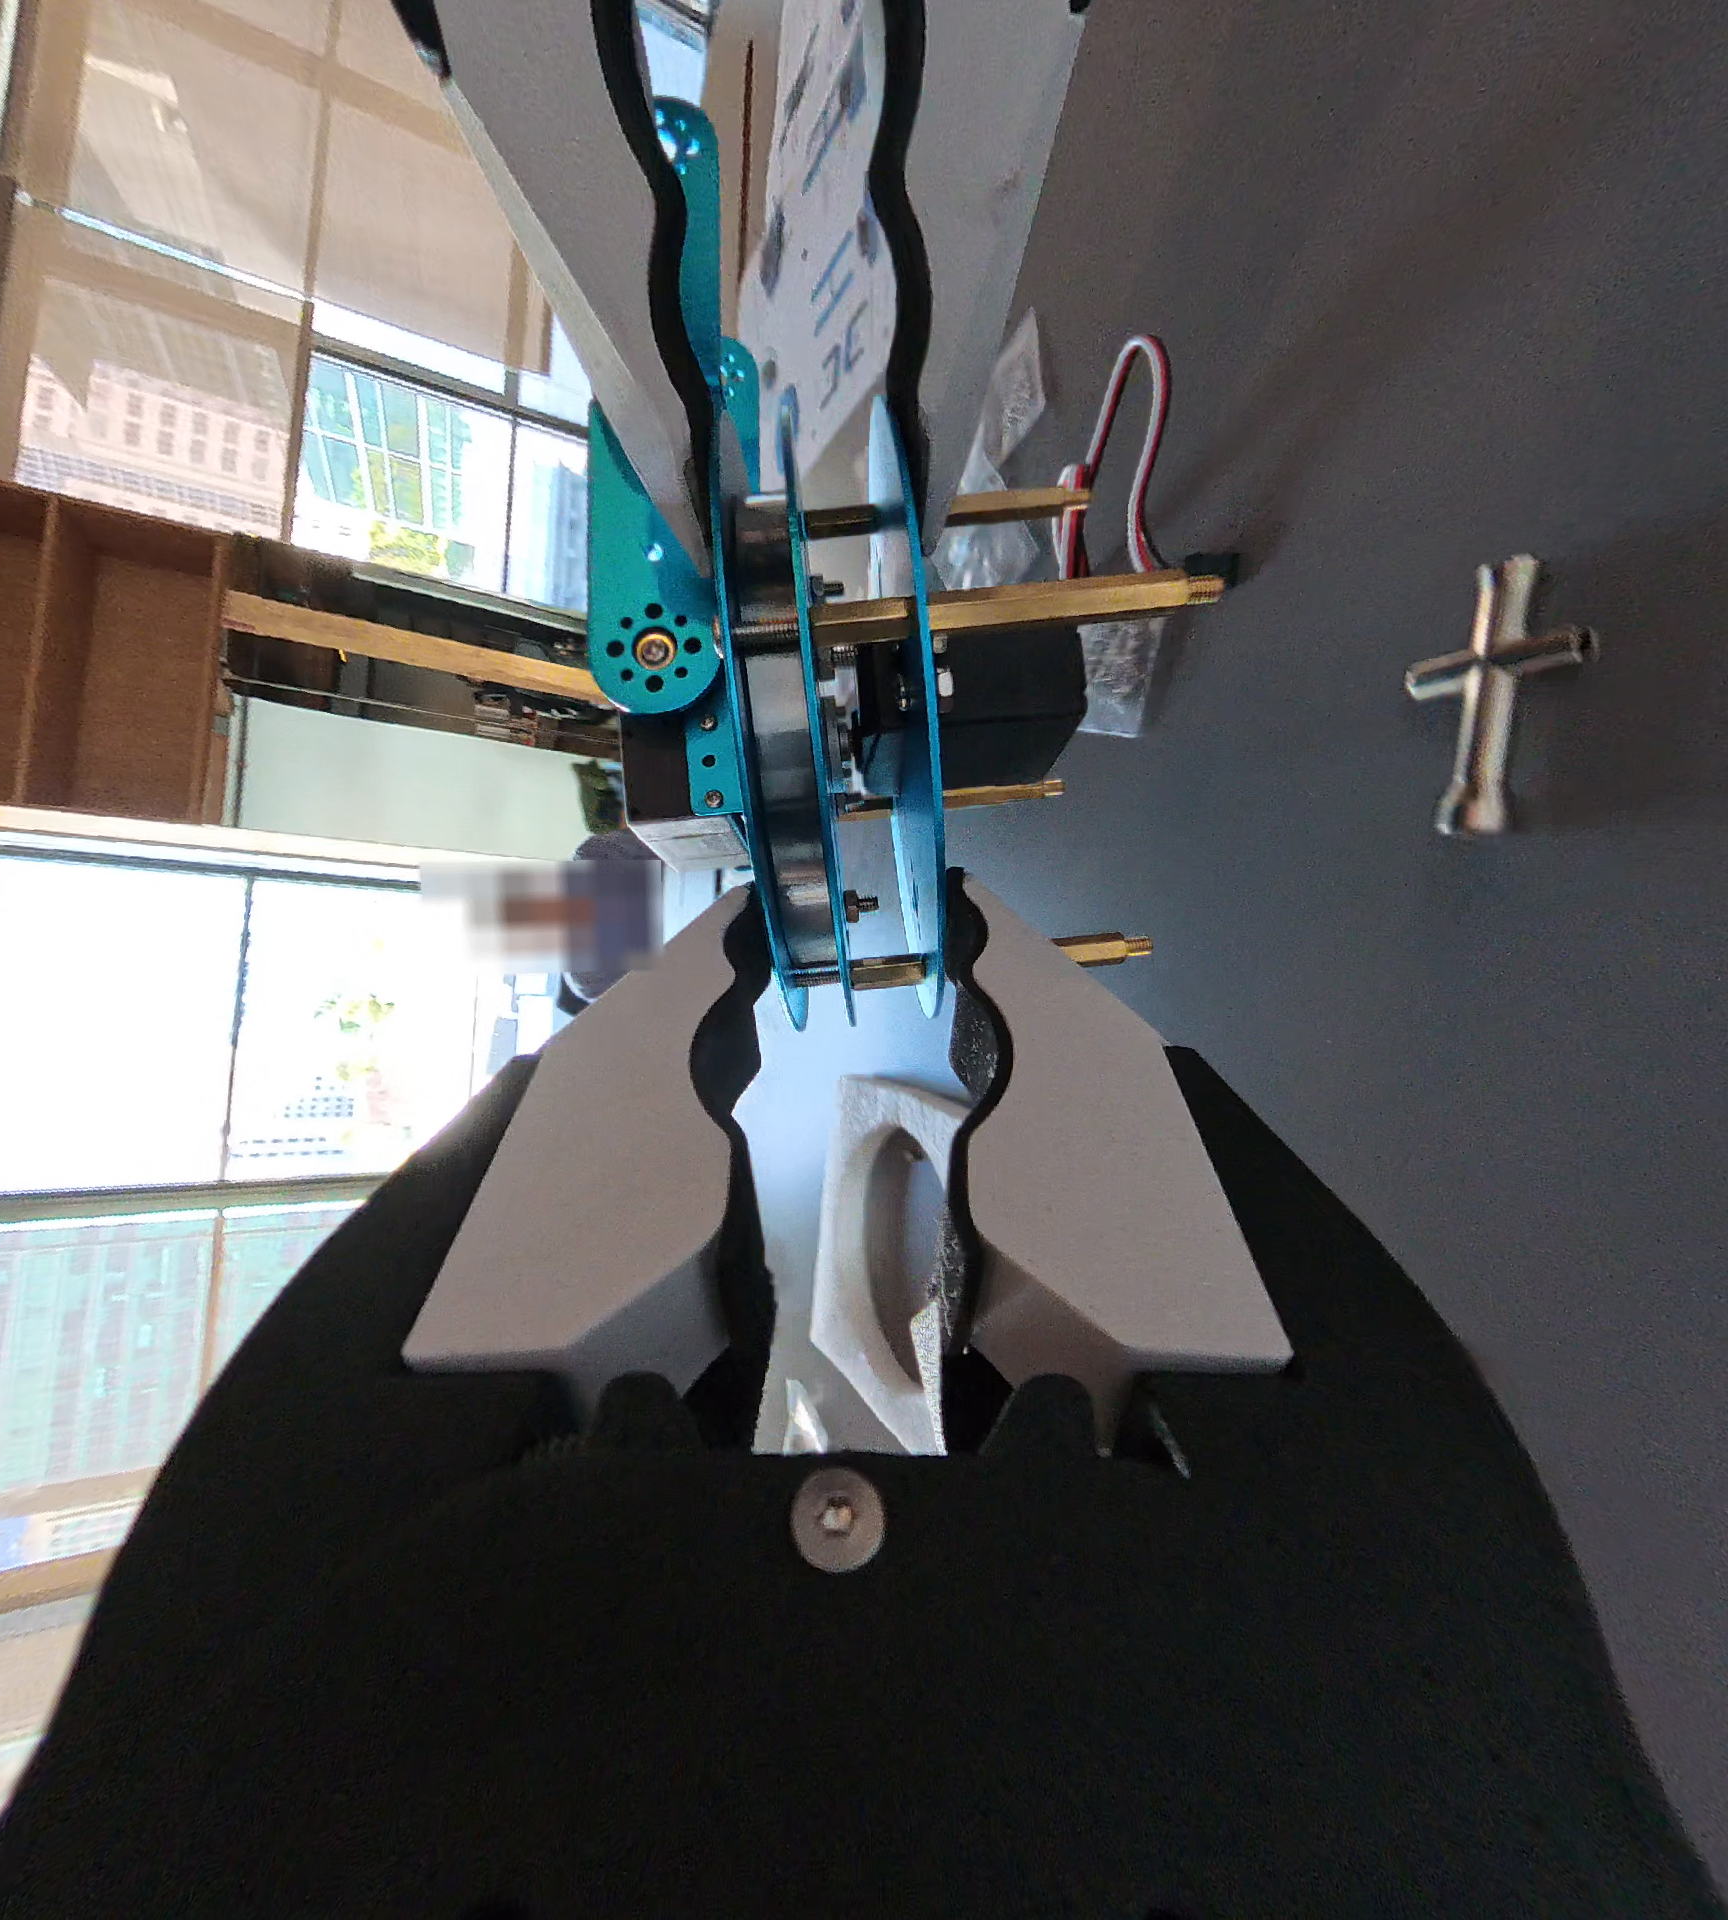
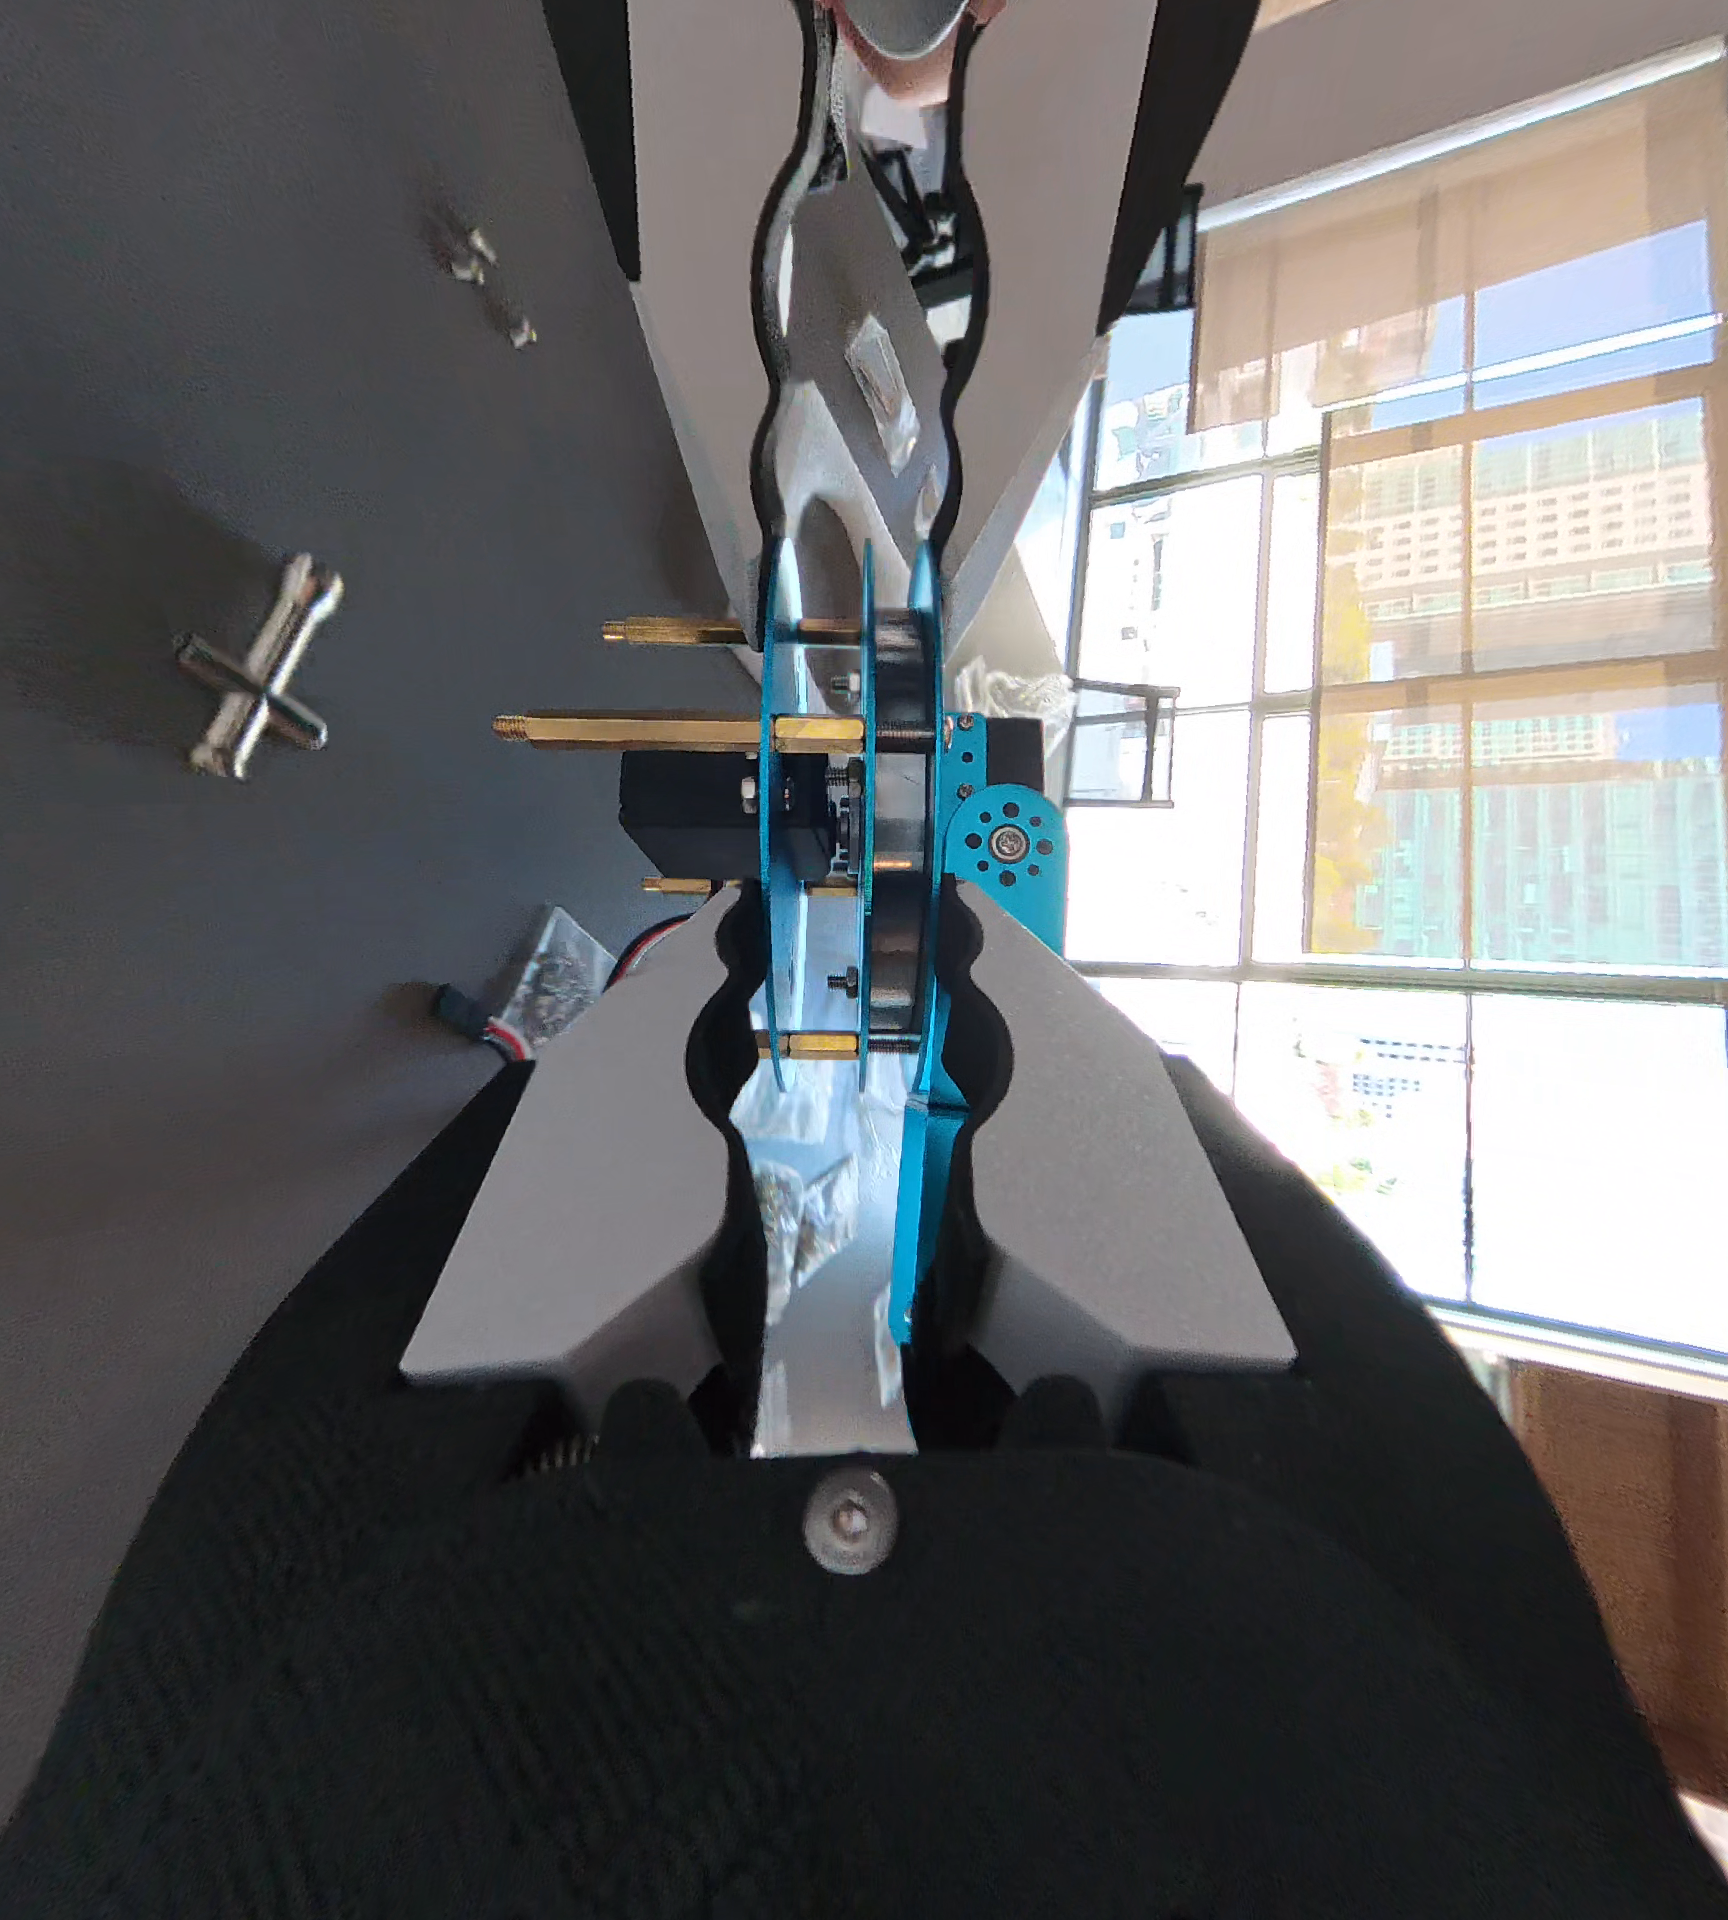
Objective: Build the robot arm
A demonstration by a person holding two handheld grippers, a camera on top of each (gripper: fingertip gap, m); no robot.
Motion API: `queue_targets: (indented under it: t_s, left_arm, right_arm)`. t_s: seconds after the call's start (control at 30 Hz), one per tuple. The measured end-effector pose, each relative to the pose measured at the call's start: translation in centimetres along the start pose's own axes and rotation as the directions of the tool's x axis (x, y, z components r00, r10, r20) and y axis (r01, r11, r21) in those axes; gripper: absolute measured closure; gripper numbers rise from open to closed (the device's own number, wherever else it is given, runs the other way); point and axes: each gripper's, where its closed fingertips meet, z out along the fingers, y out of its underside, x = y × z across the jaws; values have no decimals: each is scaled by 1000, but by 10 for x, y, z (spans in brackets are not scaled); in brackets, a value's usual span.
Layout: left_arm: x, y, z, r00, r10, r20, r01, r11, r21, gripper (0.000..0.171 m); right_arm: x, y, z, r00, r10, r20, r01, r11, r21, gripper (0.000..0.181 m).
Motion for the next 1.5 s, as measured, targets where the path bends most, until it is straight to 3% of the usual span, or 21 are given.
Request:
queue_targets:
  t_s: [0.23, 0.4, 0.7, 0.9, 1.17, 1.5]
  left_arm:
    - [10, 26, -20, 994, -60, -88, 62, 998, 26, 139]
    - [0, 31, -16, 990, -88, -111, 95, 994, 62, 139]
    - [-20, -7, 21, 994, -39, -106, 52, 991, 125, 139]
    - [-43, -34, 23, 995, -38, -94, 49, 991, 127, 139]
    - [-55, -44, -22, 988, -113, -102, 121, 990, 68, 139]
    - [-57, 13, -81, 980, -144, -140, 151, 988, 40, 139]
  right_arm:
    - [-6, -26, 26, 993, 68, 92, -70, 997, 15, 150]
    - [3, -24, 32, 989, 93, 112, -93, 996, -7, 150]
    - [16, 17, 0, 991, 106, 82, -99, 991, -91, 150]
    - [35, 23, -31, 989, 127, 74, -119, 988, -101, 150]
    - [54, -18, -53, 971, 168, 171, -166, 986, -24, 150]
    - [67, -81, -6, 955, 210, 209, -215, 977, -2, 150]
